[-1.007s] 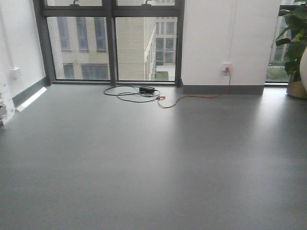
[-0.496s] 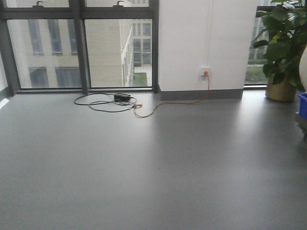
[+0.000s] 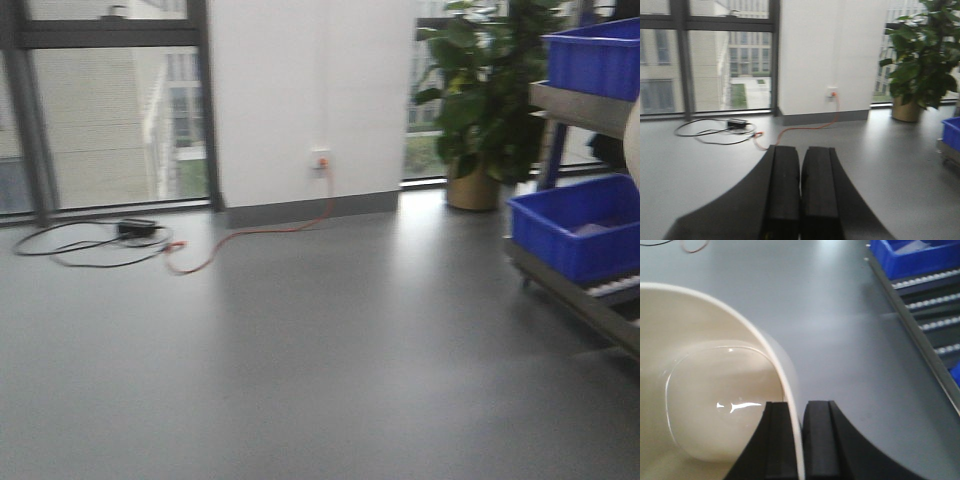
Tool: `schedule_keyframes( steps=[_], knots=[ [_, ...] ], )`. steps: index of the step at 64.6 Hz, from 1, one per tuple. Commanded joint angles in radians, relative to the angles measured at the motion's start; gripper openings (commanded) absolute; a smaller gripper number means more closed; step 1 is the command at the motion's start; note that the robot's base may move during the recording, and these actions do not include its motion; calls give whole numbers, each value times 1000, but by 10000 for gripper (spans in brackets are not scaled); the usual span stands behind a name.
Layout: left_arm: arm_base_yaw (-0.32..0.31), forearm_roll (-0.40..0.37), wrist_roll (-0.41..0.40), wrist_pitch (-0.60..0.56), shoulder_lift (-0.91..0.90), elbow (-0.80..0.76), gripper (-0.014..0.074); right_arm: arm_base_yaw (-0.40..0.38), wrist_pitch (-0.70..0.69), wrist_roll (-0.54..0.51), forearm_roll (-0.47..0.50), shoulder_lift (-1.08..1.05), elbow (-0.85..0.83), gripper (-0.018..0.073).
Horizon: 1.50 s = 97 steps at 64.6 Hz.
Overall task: Move white bin to right shelf second layer
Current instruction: 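Turn the base toward the roller-track shelf rack, then approach the rack's second layer with the bin held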
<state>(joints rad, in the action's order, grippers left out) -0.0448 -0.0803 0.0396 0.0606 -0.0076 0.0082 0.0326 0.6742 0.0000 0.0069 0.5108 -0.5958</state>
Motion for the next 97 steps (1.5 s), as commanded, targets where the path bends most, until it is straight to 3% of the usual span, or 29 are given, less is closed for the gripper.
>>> schedule_keyframes(
  steps=[1,97],
  knots=[
    [-6,-5,-5,-83,-15,27,85,-5,-90,0,5,5,-30,55],
    [-6,-5,-5,-83,-15,27,85,-5,-90,0,5,5,-30,55]
  ],
)
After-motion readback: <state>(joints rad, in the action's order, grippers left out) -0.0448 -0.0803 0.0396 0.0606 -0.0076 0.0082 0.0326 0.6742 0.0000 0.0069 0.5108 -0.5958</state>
